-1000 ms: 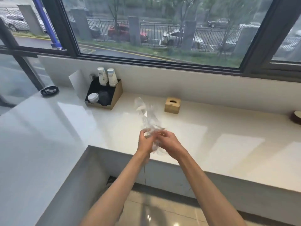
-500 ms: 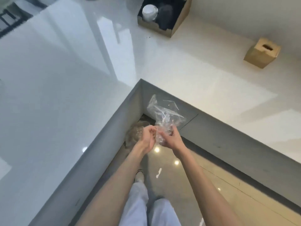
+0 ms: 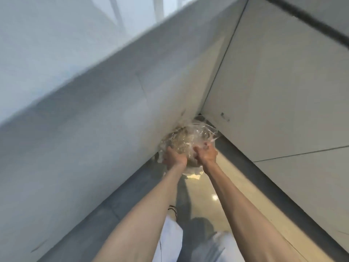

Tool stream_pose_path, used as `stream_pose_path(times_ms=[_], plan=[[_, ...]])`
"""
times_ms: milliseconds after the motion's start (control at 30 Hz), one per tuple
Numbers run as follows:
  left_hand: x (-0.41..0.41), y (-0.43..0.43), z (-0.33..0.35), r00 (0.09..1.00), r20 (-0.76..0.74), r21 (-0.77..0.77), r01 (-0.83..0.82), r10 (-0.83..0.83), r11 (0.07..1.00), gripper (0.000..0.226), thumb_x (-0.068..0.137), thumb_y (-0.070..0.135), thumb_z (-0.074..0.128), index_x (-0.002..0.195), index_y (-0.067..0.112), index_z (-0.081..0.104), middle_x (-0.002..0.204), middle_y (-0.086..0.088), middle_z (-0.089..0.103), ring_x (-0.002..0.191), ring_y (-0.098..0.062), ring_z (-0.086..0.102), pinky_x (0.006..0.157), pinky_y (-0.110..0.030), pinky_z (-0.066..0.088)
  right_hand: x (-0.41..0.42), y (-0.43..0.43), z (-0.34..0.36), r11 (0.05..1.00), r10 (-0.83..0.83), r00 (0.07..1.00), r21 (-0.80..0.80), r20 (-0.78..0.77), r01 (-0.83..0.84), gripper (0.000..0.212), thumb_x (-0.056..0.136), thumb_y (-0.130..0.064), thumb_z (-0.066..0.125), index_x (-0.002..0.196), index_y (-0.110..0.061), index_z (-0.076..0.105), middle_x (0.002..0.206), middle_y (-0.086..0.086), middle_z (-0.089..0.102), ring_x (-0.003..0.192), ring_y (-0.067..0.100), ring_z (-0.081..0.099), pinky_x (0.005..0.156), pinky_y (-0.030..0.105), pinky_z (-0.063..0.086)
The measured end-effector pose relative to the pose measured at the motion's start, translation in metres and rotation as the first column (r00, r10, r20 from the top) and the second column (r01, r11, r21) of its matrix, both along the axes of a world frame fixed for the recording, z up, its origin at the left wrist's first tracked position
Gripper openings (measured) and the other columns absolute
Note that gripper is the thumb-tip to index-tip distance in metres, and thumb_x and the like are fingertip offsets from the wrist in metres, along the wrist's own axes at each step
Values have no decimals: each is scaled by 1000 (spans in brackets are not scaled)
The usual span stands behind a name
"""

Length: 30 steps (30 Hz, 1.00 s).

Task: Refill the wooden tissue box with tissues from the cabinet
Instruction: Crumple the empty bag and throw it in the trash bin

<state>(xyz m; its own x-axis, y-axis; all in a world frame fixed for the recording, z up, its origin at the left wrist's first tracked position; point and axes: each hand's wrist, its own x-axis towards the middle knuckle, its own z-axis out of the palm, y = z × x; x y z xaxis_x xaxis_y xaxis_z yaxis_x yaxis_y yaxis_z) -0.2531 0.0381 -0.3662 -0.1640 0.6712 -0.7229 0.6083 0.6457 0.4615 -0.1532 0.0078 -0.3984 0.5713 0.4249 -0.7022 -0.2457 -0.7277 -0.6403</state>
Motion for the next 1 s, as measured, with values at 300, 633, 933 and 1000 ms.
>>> stream_pose_path(times_ms=[300,633,933,1000], plan=[[21,8,-123,996,75,114,-49,41,992,77,81,29,71,141,11,24,147,-18,37,132,-37,41,107,-44,38,-8,19,-130,770,616,716,-446,330,-456,26,98,-16,49,114,-10,68,114,10,70,104,26,68,84,34,54],[4,3,-129,994,-3,199,104,-105,974,52,88,9,56,134,15,31,135,-9,43,123,-25,45,94,-30,38,-9,51,-195,858,476,867,-295,147,-421,40,99,-13,45,137,-3,51,141,16,52,131,28,49,109,33,41],[15,14,-155,996,67,205,44,-59,978,55,73,1,55,121,11,31,128,-16,42,116,-34,47,99,-44,44,-15,46,-205,895,414,909,-160,-49,-417,30,101,-24,39,99,3,51,99,14,57,89,29,56,83,33,49],[16,14,-157,997,67,223,32,-48,974,53,73,4,56,120,12,31,126,-16,43,114,-35,47,98,-46,44,-10,49,-179,868,446,895,-247,7,-430,19,99,-9,42,90,-2,57,85,10,59,76,25,59,70,31,50]])
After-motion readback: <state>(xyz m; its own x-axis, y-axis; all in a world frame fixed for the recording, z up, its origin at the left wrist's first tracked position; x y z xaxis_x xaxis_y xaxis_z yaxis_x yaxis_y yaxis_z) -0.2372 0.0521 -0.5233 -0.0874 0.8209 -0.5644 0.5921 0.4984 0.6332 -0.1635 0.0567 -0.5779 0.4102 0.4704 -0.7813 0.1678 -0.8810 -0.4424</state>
